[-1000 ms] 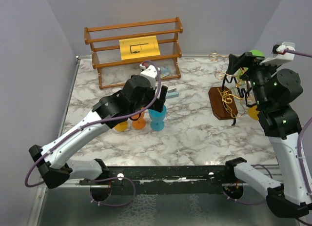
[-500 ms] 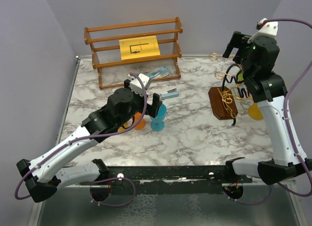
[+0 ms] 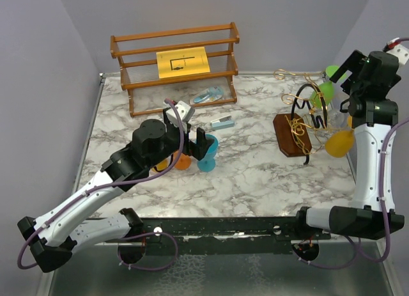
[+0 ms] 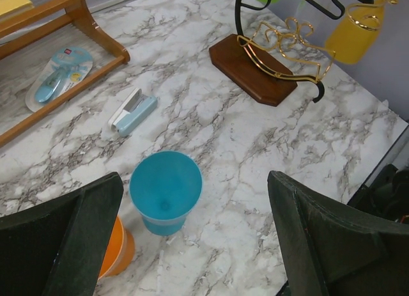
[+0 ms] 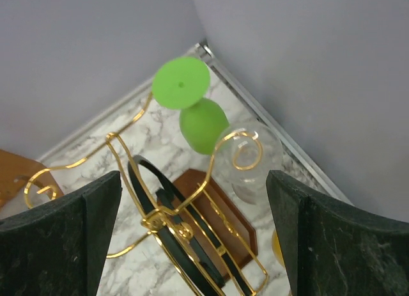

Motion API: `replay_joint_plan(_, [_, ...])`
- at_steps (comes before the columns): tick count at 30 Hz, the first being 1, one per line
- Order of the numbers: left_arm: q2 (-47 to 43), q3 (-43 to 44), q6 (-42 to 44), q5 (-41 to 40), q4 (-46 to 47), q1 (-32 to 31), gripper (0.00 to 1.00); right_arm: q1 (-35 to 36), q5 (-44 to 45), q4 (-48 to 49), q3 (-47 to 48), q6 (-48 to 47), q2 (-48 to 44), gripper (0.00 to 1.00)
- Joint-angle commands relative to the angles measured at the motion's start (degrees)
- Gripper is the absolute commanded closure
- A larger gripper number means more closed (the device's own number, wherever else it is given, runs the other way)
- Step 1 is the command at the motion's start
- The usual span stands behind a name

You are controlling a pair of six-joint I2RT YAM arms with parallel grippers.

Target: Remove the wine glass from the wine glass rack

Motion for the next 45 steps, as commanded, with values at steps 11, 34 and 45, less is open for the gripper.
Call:
replay_joint_plan(11, [-4.53,-2.9,3.22,-5.82,0.78,-9.89,0.01,-3.15,12.3,-11.51,-15.18,11.24,-12.75,0.09])
replay_joint_plan(34, [-5.1,-4.21,3.04,-4.02,0.6,-10.11,0.01,-3.24,22.09,-2.91,-26.52,20.36,-19.36,0.22])
replay_joint_plan(45, [-4.76,-4.48,3.24,-3.42,0.52,-9.06,0.01,-6.81,20.36,-2.63,-28.12,24.04,-17.64,0.3])
